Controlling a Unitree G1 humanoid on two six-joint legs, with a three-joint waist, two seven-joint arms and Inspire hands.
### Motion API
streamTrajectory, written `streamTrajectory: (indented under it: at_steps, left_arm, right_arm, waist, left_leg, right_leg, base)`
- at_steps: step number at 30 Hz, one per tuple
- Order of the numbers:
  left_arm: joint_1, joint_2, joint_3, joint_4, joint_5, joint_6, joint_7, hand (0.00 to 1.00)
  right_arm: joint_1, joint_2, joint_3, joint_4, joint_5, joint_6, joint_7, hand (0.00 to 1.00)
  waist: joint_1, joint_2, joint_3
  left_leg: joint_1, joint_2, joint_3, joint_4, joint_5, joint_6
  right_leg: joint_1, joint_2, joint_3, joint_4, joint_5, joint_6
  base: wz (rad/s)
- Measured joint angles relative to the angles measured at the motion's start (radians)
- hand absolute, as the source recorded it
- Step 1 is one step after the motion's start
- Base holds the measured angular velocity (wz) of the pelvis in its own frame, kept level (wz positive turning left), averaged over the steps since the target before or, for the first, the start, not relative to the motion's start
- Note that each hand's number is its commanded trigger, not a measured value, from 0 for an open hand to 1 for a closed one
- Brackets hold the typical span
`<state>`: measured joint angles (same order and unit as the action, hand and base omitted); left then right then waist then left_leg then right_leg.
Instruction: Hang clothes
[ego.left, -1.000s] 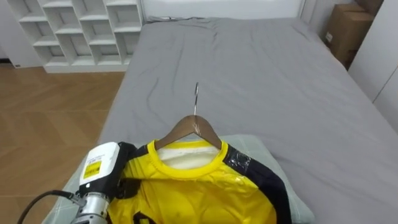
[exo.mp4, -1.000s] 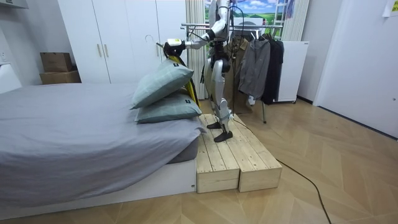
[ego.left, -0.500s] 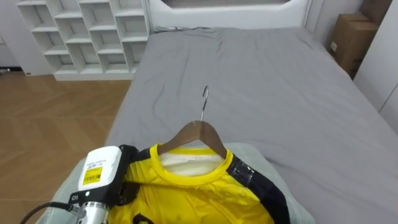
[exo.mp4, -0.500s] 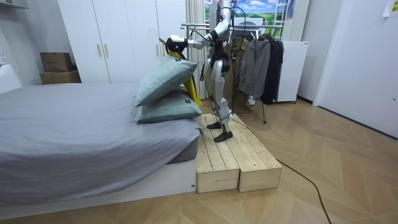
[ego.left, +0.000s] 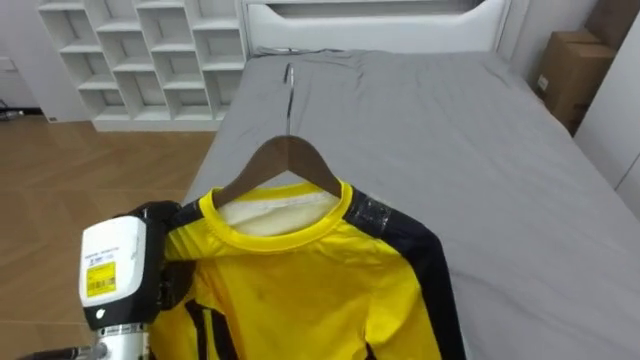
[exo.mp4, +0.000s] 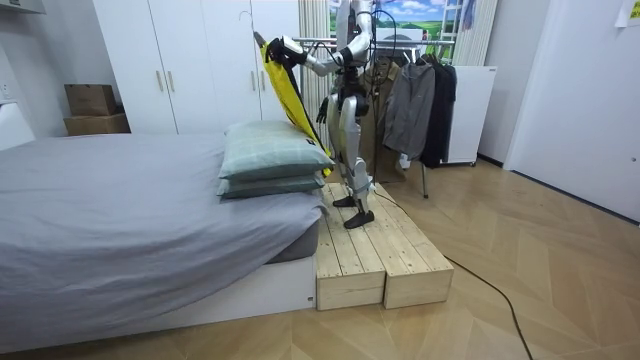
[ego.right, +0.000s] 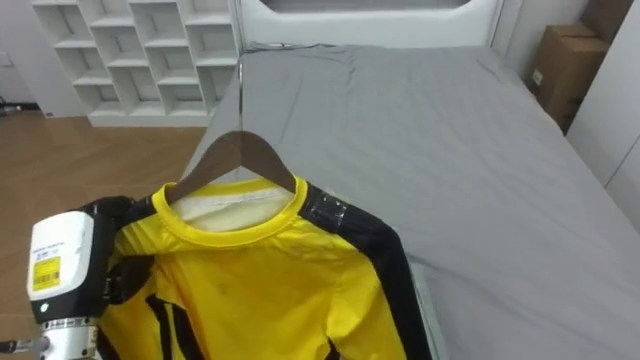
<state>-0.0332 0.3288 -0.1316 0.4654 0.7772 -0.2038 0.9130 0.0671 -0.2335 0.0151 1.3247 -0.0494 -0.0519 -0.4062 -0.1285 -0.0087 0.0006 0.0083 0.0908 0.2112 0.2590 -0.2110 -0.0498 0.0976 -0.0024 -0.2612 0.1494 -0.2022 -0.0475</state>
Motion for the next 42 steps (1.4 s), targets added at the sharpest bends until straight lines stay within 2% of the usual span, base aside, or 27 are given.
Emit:
streamTrajectory:
  at_steps: [10,14,17,20,30,34,42]
  left_arm:
    - [0.016,-0.005,0.000,0.000,-0.002,0.016,0.016,1.00]
    - [0.016,-0.005,0.003,-0.001,-0.003,0.015,0.015,1.00]
    - [0.016,-0.006,0.007,-0.007,-0.003,0.015,0.015,1.00]
    - [0.026,-0.008,0.009,-0.043,0.001,0.018,0.013,1.00]
    - [0.042,-0.012,0.011,-0.120,-0.001,0.040,-0.011,1.00]
    - [0.053,-0.026,0.012,-0.167,0.000,0.068,-0.034,1.00]
    - [0.074,-0.036,0.012,-0.194,0.000,0.073,-0.080,1.00]
  right_arm:
    - [-0.010,-0.008,-0.071,-0.086,-0.048,-0.004,-0.175,0.00]
    - [-0.014,-0.011,-0.110,-0.165,-0.092,-0.028,-0.226,0.00]
    - [-0.020,-0.015,-0.116,-0.237,-0.124,-0.036,-0.279,0.00]
    - [-0.023,-0.019,-0.119,-0.281,-0.210,-0.042,-0.325,0.00]
    - [-0.017,-0.020,-0.123,-0.638,-0.612,-0.061,-0.429,0.00]
    - [-0.007,-0.020,-0.123,-0.715,-0.677,-0.060,-0.450,0.00]
    - [0.001,-0.020,-0.112,-0.883,-0.713,-0.060,-0.460,0.00]
  waist:
    - [0.001,-0.007,-0.0017]
    - [0.003,-0.008,-0.0006]
    - [0.018,-0.011,0.0008]
    - [0.029,-0.016,0.0038]
    - [0.030,-0.021,0.0002]
    - [0.032,-0.021,0.0000]
    - [0.052,-0.021,-0.0009]
  left_leg:
    - [0.014,0.000,0.009,-0.013,0.000,0.000]
    - [0.021,0.001,0.012,-0.013,0.000,0.000]
    - [0.022,0.002,0.023,-0.013,0.000,0.000]
    - [0.018,0.002,0.024,-0.013,0.000,0.000]
    - [0.022,0.002,0.023,-0.020,0.000,0.000]
    - [0.021,0.002,0.024,-0.020,0.000,0.000]
    - [0.042,0.002,0.039,-0.027,0.000,0.000]
  right_leg:
    - [0.007,0.001,0.011,0.003,0.000,0.000]
    - [0.008,0.001,0.013,0.002,0.000,0.000]
    - [0.004,0.000,0.021,0.001,0.000,0.000]
    - [0.001,0.000,0.020,0.001,0.000,0.000]
    - [0.006,0.003,0.026,0.002,0.000,0.001]
    - [0.004,0.001,0.026,0.003,0.000,0.001]
    - [0.007,0.001,0.046,0.014,0.000,0.001]
  base:
    - [-0.03]
    - [-0.01]
    - [-0.07]
    - [-0.01]
    - [0.00]
    - [0.00]
    - [-0.07]
